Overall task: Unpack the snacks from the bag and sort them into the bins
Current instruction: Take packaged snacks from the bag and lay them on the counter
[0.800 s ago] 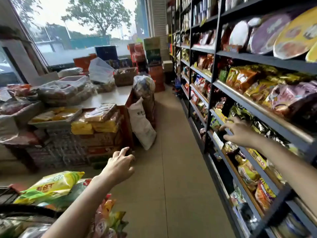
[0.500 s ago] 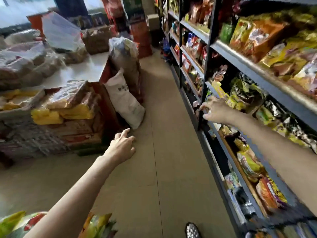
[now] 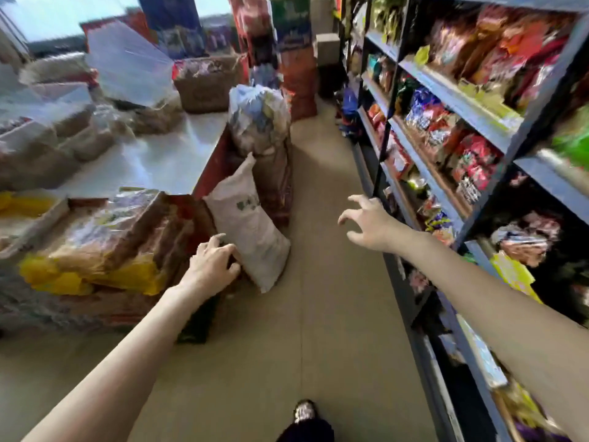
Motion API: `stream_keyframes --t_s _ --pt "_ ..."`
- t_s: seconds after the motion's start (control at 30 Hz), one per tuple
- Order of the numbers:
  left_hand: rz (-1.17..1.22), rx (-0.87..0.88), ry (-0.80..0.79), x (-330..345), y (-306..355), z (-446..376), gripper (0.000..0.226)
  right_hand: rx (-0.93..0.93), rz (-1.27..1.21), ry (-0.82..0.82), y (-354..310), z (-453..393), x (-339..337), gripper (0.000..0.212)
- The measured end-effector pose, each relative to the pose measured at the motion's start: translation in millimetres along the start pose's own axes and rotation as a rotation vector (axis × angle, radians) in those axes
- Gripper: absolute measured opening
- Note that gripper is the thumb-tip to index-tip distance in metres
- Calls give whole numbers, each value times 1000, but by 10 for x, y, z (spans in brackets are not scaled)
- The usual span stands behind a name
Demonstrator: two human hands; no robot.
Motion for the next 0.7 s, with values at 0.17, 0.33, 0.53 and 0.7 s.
stream_keyframes --t_s 0.17,0.33,0.53,0.7 --pt "-3 4 -52 -285 -84 -1736 31 86 -37 18 422 -1443 -525 32" --pt "-18 63 3 -642 237 -3401 32 149 -239 138 1112 -2878 -1108 17" --pt "180 70 12 -530 467 -5487 39 129 -236 110 1929 -4803 -1303 18" --pt "46 22 -47 -600 449 -6872 32 85 -197 -5 2158 -6413 -1481 26"
Point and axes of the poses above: each hand's wrist, its own z-axis away from the middle knuckle, its own x-axis out of the palm, y = z × x, the point moved 10 cm from there along -z, towards the middle knuckle, and after that the axes turned 5 degrees about -z, right-handed, at the moved point
